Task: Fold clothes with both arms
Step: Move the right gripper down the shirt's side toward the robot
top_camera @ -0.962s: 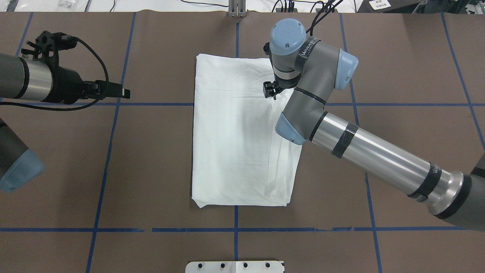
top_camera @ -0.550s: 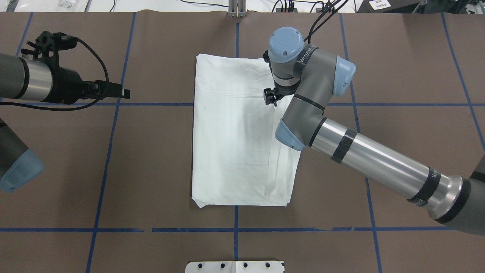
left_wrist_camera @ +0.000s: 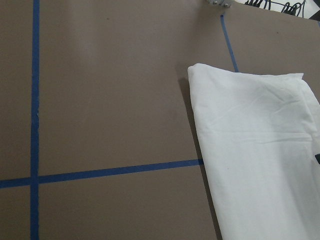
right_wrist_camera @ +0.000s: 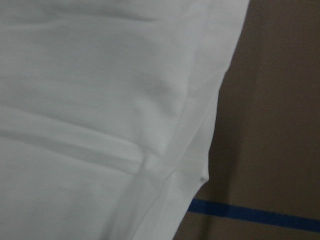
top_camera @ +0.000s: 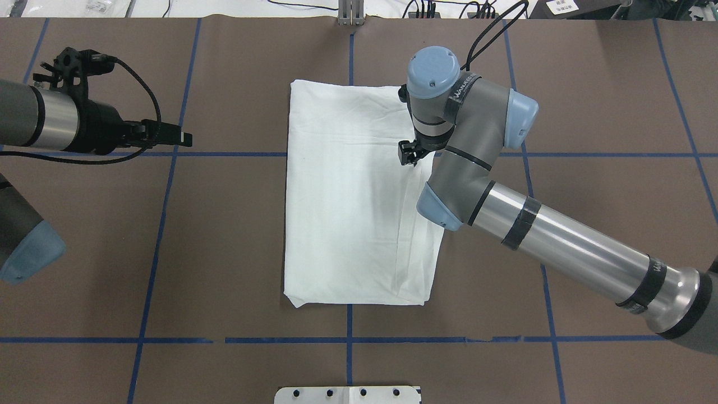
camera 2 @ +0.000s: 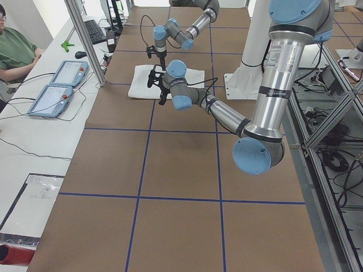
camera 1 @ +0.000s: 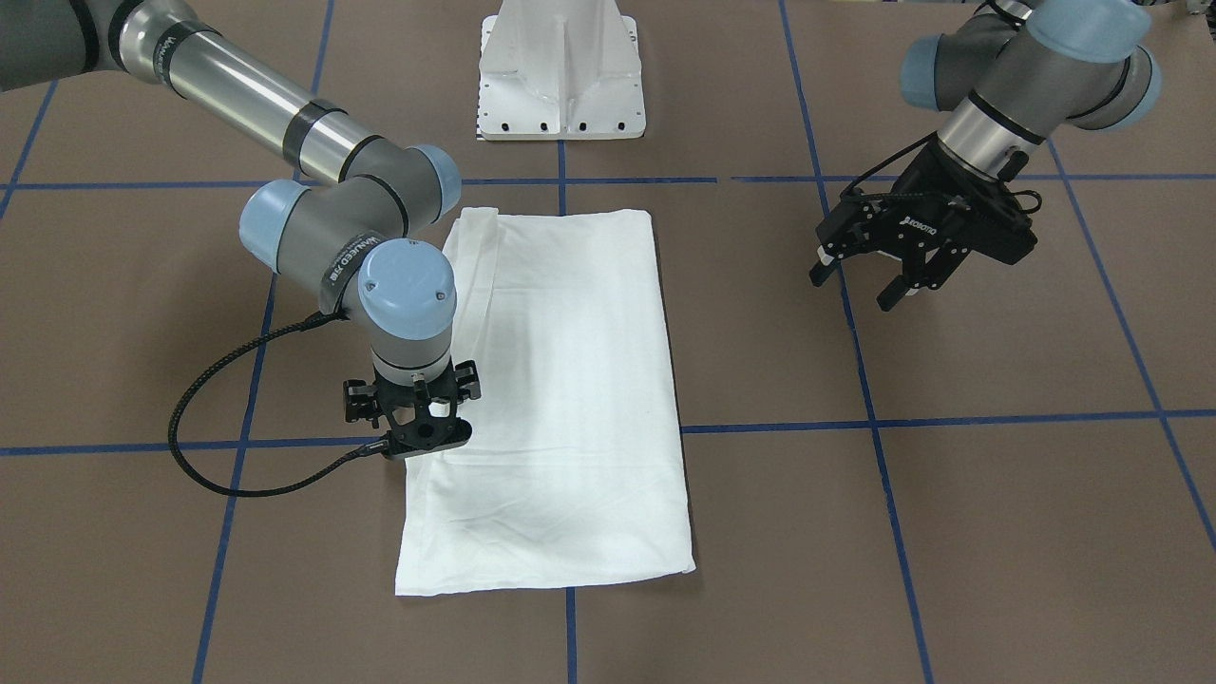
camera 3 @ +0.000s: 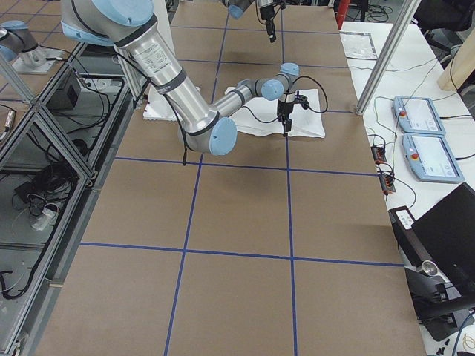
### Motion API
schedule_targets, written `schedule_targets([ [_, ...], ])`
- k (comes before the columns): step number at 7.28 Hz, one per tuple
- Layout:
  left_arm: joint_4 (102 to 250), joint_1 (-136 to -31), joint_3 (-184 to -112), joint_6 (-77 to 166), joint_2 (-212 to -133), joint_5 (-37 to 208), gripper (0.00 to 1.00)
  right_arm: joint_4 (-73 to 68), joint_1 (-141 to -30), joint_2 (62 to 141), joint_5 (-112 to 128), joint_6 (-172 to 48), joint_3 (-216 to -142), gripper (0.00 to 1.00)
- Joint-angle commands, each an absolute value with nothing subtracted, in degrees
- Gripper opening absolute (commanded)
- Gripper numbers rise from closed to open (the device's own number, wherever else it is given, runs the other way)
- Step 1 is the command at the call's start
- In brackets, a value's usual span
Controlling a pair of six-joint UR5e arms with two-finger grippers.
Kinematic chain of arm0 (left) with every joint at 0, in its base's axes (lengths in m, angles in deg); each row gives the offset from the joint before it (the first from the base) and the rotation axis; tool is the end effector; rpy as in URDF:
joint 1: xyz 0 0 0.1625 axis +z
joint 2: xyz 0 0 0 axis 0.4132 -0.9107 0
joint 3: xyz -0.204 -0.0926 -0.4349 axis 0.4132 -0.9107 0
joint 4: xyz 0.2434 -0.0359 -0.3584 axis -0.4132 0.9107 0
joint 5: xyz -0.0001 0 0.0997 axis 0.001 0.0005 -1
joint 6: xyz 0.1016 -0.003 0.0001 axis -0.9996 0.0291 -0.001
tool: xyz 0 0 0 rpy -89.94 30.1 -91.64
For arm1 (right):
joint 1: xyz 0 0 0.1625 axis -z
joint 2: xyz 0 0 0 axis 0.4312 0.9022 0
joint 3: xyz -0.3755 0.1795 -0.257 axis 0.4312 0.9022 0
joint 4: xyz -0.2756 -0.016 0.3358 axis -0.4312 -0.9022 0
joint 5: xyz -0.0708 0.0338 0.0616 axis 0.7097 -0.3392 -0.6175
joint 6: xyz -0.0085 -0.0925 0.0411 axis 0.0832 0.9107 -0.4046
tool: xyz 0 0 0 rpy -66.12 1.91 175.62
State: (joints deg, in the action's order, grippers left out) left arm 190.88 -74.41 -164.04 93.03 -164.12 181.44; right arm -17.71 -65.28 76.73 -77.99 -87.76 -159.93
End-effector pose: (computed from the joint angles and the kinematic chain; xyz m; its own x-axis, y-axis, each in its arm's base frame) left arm 0.3074 -0.5007 0.3860 0.3882 0.1645 -0.9068 0.2535 0.9269 0.2767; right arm -0.5822 -0.6144 0.3478 0.8221 -0.2261 0.5225 0.1752 0.9737 0.1456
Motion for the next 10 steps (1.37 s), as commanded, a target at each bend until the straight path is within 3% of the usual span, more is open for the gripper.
schedule_targets([
  [1, 190.86, -74.41, -163.95, 93.09, -164.08, 181.44, 1.0, -21.89, -65.1, 80.63, -78.29, -87.72, -166.85, 1.0],
  [3, 190.86, -74.41, -163.86, 93.01, -164.08, 181.44, 1.0, -22.53, -63.44, 85.12, -77.85, -87.72, -172.06, 1.0],
  [6, 190.86, -74.41, -163.94, 93.01, -164.08, 181.52, 1.0, -22.27, -62.55, 84.61, -78.02, -87.72, -173.21, 1.0],
  [10, 190.42, -74.59, -164.73, 94.05, -163.64, 185.62, 1.0, -22.62, -64.3, 88.62, -82.58, -87.8, -184.77, 1.0],
])
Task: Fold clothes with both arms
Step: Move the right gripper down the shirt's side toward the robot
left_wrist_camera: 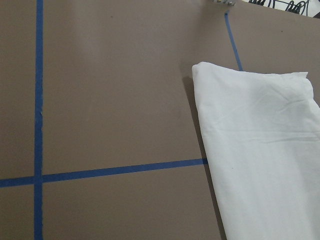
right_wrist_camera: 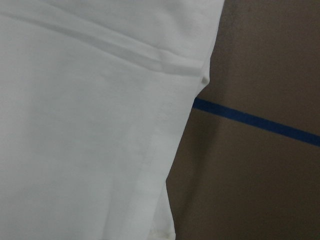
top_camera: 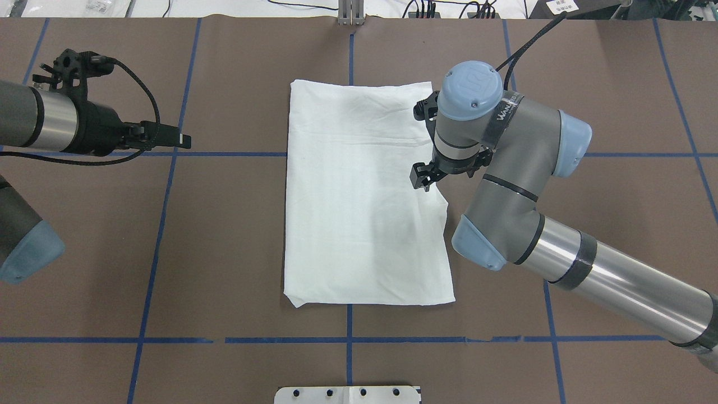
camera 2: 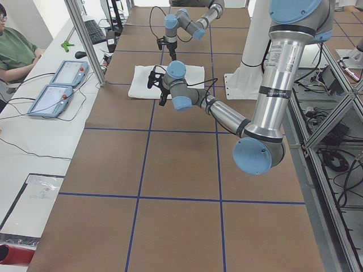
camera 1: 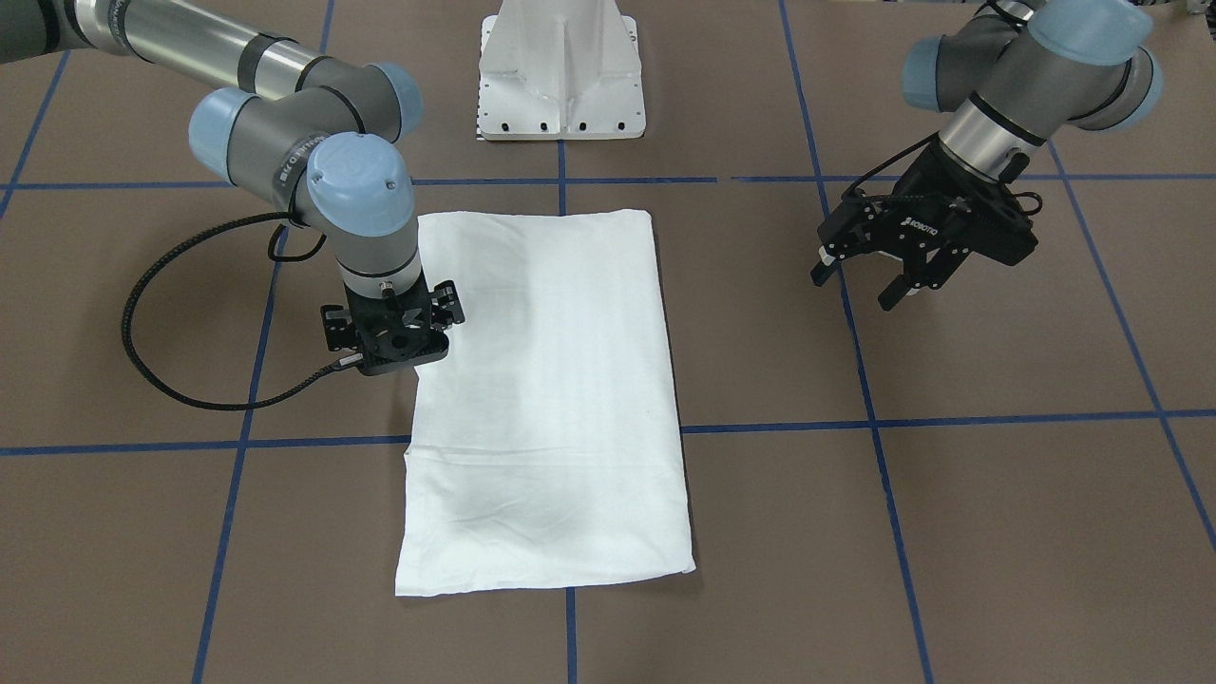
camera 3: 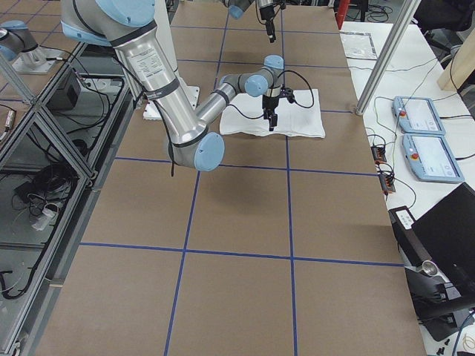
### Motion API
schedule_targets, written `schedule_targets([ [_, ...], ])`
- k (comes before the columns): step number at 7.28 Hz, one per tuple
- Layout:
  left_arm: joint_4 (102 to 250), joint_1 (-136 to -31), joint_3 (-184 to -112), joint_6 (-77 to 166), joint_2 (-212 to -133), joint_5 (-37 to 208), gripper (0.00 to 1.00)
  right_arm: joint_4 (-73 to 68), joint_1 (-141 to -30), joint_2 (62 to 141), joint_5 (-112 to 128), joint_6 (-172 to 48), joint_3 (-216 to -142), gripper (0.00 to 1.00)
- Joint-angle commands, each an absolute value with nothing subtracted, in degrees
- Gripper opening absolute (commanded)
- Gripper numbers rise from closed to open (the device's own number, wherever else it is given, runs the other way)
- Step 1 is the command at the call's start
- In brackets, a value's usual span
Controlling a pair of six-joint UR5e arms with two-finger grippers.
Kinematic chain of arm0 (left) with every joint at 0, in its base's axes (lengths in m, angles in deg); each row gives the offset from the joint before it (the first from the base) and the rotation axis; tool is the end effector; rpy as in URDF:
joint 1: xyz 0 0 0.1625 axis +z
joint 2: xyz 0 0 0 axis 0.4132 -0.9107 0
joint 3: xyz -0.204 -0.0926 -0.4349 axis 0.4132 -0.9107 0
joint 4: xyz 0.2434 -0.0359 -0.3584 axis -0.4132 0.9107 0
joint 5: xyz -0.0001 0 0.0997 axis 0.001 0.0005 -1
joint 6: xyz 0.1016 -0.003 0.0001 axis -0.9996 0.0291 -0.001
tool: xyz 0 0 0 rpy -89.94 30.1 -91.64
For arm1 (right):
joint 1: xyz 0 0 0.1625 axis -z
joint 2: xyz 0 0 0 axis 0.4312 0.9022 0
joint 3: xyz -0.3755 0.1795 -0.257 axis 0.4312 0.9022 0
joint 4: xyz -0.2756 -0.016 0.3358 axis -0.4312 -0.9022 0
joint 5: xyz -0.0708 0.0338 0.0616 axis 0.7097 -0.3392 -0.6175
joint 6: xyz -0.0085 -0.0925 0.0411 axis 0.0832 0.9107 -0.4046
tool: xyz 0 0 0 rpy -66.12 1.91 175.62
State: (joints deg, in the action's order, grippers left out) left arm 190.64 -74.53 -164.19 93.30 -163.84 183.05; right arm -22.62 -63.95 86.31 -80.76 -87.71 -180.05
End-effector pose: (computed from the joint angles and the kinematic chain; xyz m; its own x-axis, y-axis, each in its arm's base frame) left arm 0.3065 -0.4976 0.3876 0.3798 0.1589 -0.9113 0.2338 0.9366 0.2608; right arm -0.5186 -0.5333 0.3230 0.7524 -0.2809 0.5958 0.2044 0.9594 0.1941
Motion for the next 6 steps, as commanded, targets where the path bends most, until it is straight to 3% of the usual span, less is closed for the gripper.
schedule_targets([
  [1, 190.5, -74.5, -165.26, 98.32, -163.38, 187.66, 1.0, -22.62, -64.57, 91.61, -84.42, -87.89, -189.95, 1.0],
  [3, 190.42, -69.71, -167.27, 109.21, -162.77, 187.24, 1.0, -22.53, -64.57, 97.07, -85.15, -92.16, -198.06, 1.0],
  [6, 188.41, -51.18, -167.2, 128.47, -165.74, 176.89, 1.0, -22.01, -64.75, 101.98, -89.36, -98.23, -203.61, 1.0],
])
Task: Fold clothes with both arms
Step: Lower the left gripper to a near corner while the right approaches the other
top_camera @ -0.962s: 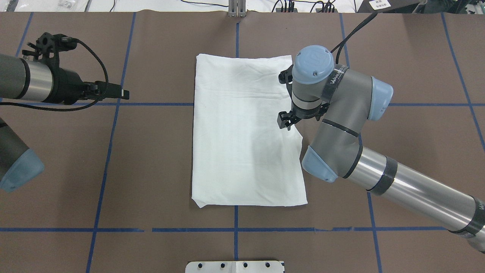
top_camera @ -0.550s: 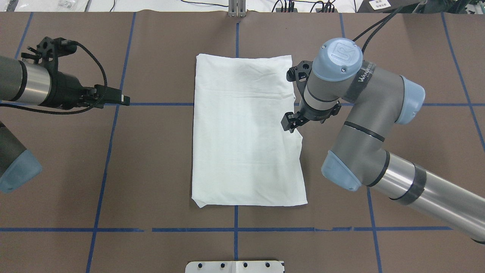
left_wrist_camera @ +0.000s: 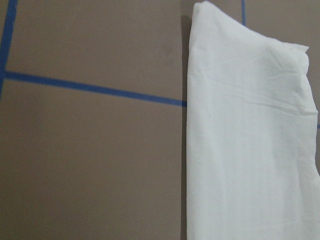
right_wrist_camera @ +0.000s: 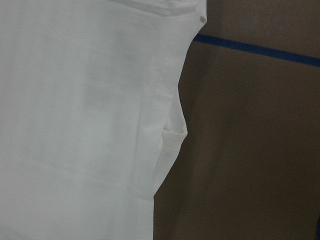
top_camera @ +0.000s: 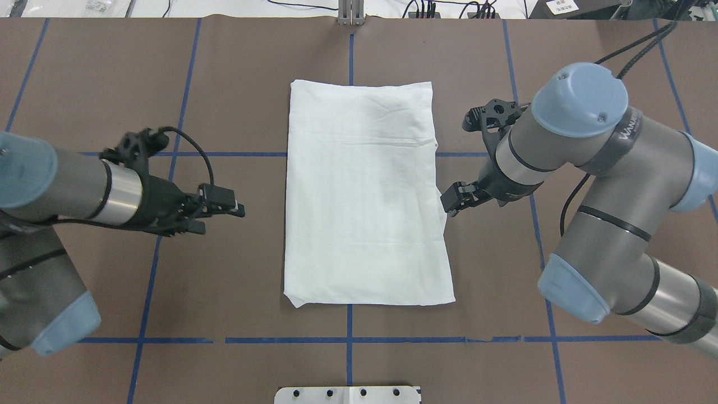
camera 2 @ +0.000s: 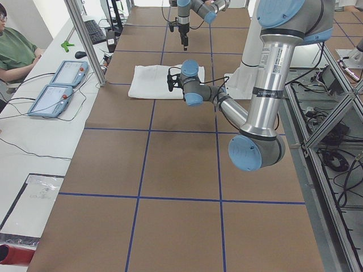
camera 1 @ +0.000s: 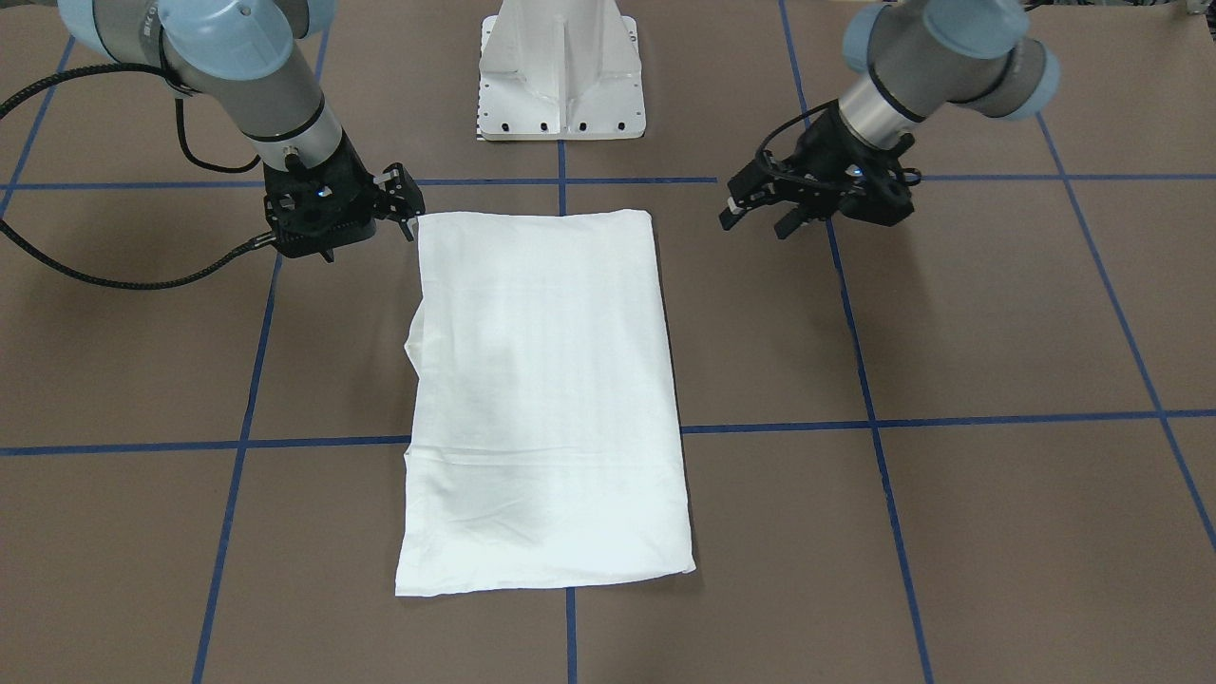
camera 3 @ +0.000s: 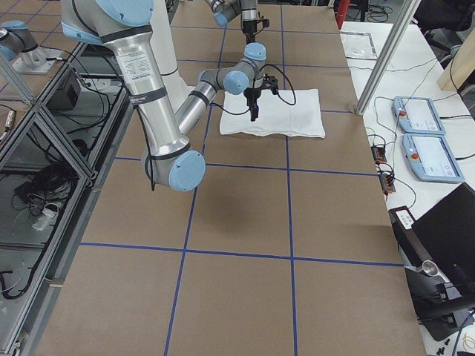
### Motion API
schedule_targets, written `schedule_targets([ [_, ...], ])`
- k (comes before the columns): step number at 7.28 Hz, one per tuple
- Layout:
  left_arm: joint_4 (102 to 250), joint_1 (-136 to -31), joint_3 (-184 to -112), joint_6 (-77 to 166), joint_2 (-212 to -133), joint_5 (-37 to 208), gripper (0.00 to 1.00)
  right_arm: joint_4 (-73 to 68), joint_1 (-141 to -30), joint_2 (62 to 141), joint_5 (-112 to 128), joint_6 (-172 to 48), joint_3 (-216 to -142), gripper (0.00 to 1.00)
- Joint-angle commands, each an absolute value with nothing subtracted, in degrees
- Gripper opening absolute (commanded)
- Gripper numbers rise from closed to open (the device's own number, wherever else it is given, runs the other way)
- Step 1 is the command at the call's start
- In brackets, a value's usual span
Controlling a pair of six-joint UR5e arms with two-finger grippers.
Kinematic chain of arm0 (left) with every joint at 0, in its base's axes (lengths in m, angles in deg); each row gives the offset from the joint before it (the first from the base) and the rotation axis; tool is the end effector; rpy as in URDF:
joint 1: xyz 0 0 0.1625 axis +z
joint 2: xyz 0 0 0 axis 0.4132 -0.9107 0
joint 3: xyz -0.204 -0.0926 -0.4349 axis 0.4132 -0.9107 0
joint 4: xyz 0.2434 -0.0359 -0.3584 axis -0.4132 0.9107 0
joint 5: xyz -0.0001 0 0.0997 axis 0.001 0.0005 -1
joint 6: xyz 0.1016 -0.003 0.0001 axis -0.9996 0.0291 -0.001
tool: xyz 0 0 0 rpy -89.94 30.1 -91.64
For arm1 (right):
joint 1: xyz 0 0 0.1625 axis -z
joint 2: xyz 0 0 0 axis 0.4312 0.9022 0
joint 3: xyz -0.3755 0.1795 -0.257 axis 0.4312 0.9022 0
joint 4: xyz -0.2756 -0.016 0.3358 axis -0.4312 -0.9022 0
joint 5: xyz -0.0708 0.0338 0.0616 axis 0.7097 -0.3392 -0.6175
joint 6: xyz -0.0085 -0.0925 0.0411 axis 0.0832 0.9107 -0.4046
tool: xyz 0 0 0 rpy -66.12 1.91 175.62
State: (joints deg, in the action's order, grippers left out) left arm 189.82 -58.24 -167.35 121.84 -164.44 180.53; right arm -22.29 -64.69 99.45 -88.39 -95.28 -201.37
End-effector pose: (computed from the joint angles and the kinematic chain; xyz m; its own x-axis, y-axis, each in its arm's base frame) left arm 0.4234 -0.3894 0.3577 0.2582 -0.2064 -0.9438 0.1530 0.9733 -0.1710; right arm -0.4104 -0.4418 0.3096 0.6365 -0.2069 0.7430 0.1466 0.9782 0.1468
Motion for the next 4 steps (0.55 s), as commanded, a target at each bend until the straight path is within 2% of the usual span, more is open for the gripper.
schedule_targets([
  [1, 183.17, -47.21, -165.37, 131.47, -170.88, 173.04, 1.0, -21.92, -64.75, 102.7, -89.37, -99.4, -205.02, 1.0],
  [2, 176.68, -45.51, -161.52, 133.07, -178.42, 169.69, 0.99, -21.91, -64.75, 102.8, -89.97, -100.8, -205.55, 1.0],
  [4, 175.04, -45.41, -160.08, 133.0, -179.03, 169.4, 0.97, -21.91, -64.83, 102.62, -89.89, -102.22, -205.47, 1.0],
])
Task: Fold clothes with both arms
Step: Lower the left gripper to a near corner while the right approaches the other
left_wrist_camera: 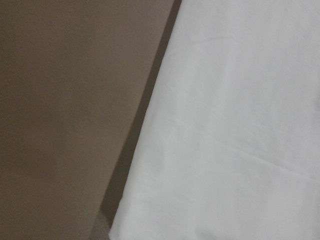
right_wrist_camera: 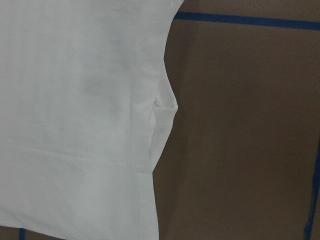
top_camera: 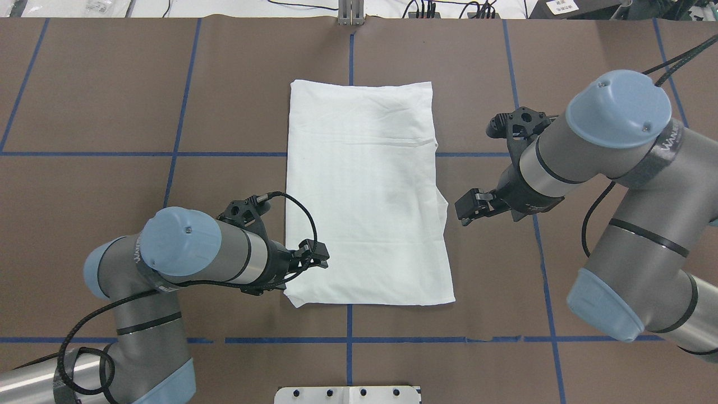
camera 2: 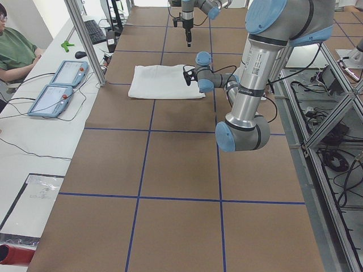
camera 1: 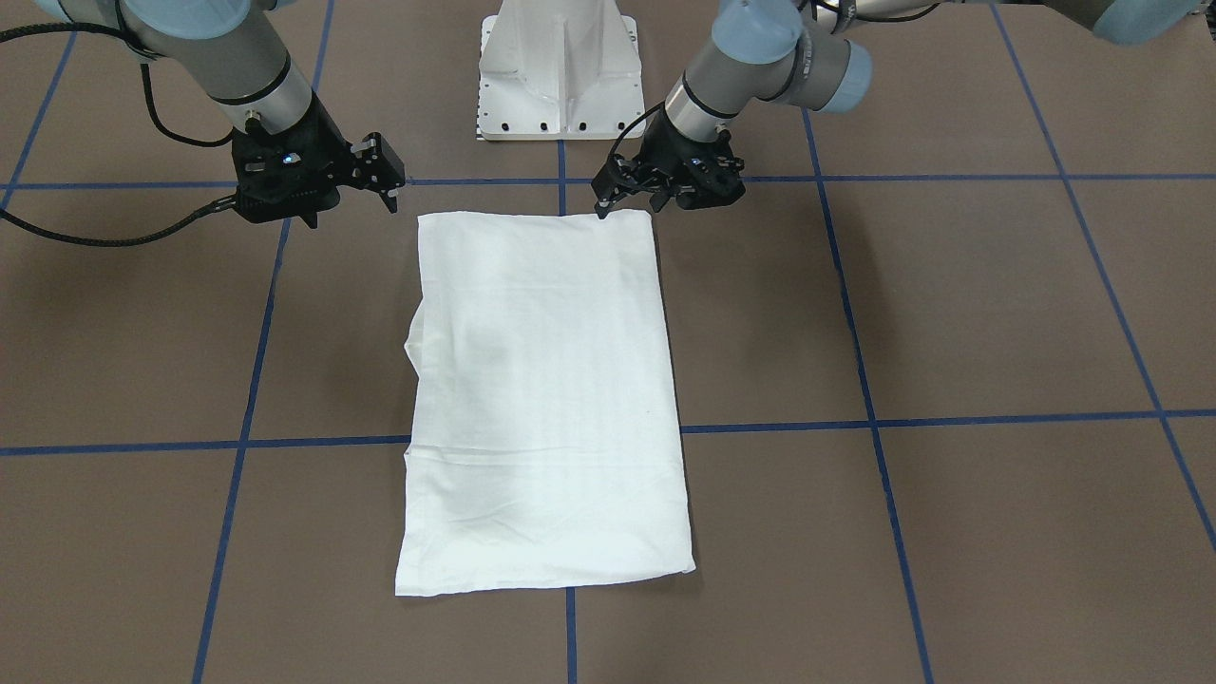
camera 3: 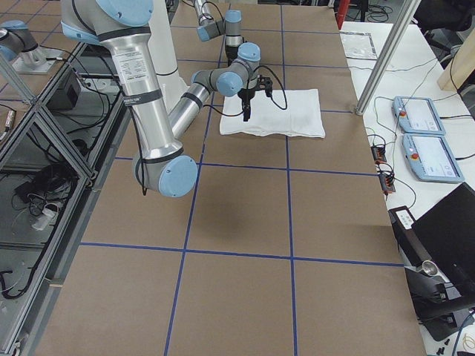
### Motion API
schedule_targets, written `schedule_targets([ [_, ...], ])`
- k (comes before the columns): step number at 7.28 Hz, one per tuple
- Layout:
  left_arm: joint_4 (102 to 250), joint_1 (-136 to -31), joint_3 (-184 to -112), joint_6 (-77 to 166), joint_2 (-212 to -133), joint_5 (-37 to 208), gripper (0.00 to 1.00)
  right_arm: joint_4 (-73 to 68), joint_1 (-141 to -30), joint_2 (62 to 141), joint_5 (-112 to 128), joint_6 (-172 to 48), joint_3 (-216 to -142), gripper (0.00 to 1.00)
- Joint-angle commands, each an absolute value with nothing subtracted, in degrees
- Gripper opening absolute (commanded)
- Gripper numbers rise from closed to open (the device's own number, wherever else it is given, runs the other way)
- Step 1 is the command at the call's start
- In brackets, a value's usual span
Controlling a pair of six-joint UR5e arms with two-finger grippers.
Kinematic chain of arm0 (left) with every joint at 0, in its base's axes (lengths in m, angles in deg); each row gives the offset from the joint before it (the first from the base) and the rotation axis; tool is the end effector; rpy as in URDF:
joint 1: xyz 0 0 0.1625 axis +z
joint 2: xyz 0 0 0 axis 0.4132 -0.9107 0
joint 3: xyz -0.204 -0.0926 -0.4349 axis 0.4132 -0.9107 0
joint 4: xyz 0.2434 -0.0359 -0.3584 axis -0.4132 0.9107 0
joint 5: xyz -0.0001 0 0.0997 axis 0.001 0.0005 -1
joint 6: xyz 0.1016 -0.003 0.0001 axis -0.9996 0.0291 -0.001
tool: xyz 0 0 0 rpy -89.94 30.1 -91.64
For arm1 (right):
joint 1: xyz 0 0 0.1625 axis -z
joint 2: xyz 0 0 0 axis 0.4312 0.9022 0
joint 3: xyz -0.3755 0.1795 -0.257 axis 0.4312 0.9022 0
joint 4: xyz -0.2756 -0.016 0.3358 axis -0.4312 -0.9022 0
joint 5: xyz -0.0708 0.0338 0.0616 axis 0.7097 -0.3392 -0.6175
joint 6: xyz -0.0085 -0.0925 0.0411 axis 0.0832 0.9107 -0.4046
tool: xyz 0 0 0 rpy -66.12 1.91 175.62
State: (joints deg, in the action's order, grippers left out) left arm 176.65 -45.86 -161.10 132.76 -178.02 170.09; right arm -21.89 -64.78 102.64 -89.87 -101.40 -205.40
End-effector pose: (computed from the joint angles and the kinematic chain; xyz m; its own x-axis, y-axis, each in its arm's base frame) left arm 0.5757 -0.3390 0.2930 0.3481 -0.3636 -0.8641 0.1965 0.9295 -0.3120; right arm -0.3872 -0.4211 0.3113 0.6247 -0.1105 0.7730 0.0916 0.9935 0.0680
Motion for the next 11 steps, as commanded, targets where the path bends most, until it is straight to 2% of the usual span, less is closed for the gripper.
schedule_targets([
  [1, 175.04, -45.41, -160.34, 132.91, -177.28, 169.48, 0.96, -21.91, -64.83, 102.54, -89.89, -102.22, -205.3, 1.0],
  [3, 175.04, -45.32, -160.43, 133.0, -176.3, 169.48, 0.96, -21.91, -64.83, 102.36, -89.89, -103.01, -205.3, 1.0],
  [9, 175.04, -44.36, -158.41, 133.0, -176.56, 169.4, 0.73, -21.91, -65.01, 101.92, -89.8, -103.1, -204.33, 1.0],
  [11, 175.04, -44.18, -158.41, 132.91, -176.56, 169.4, 0.53, -21.83, -65.1, 102.01, -89.8, -103.1, -203.98, 1.0],
])
